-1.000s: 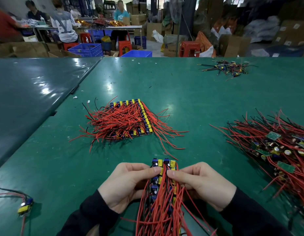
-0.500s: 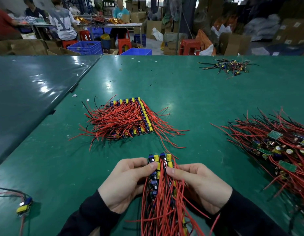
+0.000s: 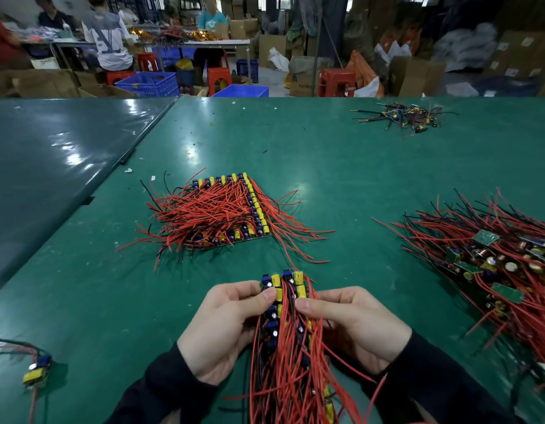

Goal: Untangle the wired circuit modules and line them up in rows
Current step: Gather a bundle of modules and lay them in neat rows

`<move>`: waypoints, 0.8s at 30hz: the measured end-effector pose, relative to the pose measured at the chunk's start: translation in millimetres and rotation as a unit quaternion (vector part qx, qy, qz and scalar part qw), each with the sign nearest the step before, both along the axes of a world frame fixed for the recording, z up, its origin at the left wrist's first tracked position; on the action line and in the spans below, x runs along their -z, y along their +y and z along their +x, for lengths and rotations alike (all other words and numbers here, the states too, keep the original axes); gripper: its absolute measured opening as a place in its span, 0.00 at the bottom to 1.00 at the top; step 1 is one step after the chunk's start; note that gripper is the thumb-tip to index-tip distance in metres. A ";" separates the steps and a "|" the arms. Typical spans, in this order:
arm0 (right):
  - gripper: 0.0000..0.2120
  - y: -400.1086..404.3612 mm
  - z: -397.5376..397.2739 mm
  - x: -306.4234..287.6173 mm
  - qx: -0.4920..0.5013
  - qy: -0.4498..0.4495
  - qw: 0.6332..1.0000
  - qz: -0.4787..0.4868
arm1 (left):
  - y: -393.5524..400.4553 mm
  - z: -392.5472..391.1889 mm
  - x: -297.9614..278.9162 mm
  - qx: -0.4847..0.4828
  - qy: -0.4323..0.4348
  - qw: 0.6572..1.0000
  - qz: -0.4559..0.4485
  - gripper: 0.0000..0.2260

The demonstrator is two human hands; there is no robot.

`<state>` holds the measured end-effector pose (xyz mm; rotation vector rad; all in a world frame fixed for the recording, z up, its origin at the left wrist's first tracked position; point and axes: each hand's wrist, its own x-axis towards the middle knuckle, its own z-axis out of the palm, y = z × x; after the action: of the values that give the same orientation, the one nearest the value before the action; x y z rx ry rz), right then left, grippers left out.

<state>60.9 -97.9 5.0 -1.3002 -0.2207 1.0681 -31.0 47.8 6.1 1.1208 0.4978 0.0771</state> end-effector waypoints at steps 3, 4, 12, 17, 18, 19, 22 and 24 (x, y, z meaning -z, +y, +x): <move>0.29 0.2 -0.7 0.0 0.000 0.004 1.000 0.012 | 1.2 -0.5 -1.7 -0.004 -0.010 1.000 -0.004 0.17; 0.26 -0.1 -1.1 -0.3 0.000 0.006 1.000 0.018 | 1.6 -0.5 -2.5 -0.004 -0.013 1.000 -0.006 0.19; 0.17 -0.6 -3.2 -4.4 0.010 0.027 0.997 0.073 | 2.5 -1.9 -8.1 -0.007 -0.024 1.000 -0.009 0.24; 0.15 -0.4 -2.8 -5.9 0.003 0.017 0.997 0.073 | 1.6 -2.1 -6.9 -0.010 -0.017 1.000 -0.020 0.23; 0.16 0.6 -2.4 -5.3 0.004 0.009 0.998 0.066 | 2.0 -1.9 -6.8 -0.010 -0.012 1.000 -0.017 0.22; 0.19 1.5 -2.2 -4.5 0.006 -0.002 0.998 0.057 | 2.7 -1.7 -7.3 -0.010 -0.006 1.000 -0.006 0.21; 0.18 3.8 -4.0 -3.1 0.020 -0.022 0.999 0.039 | 3.2 -1.5 -9.2 -0.016 0.001 1.000 0.024 0.22; 0.15 5.1 -6.8 -3.0 0.031 -0.045 0.998 0.031 | -0.8 0.0 -10.0 -0.023 -0.005 1.000 0.012 0.22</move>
<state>54.1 -92.7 8.0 -1.2914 -0.2775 0.9448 -30.9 47.0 16.2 1.1310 0.5162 0.1290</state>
